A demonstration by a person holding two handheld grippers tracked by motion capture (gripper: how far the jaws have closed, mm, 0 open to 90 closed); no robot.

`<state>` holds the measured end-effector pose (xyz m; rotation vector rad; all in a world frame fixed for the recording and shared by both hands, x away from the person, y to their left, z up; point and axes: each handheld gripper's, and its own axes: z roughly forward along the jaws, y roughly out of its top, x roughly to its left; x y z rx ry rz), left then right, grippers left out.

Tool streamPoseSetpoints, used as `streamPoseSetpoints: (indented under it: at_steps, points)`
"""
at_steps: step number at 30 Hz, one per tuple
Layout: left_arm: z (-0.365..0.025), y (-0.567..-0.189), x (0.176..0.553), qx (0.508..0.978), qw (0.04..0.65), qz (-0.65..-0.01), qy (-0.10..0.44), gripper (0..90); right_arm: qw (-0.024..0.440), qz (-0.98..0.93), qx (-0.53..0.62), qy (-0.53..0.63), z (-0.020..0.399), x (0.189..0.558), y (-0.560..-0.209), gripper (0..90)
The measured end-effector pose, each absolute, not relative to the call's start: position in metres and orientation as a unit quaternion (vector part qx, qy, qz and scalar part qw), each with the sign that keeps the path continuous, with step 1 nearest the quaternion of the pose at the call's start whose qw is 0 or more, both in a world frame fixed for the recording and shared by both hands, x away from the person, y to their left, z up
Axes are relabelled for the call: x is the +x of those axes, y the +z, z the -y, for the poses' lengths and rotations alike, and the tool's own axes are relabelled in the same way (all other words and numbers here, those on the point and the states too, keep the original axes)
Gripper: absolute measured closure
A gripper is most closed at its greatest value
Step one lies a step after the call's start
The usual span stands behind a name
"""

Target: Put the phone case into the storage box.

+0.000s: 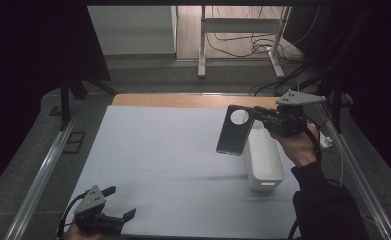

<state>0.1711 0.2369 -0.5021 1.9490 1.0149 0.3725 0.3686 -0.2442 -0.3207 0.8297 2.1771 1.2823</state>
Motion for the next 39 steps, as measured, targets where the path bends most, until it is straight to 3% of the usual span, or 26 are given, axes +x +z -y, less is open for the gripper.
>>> streamPoseSetpoints:
  at_steps: [39]
  points:
    - [-0.234, -0.503, 0.173, 0.794, 0.429, -0.407, 0.146, 0.0, 0.301, -0.770, 0.336, 0.451, 0.290, 0.417, -0.305, 79.4]
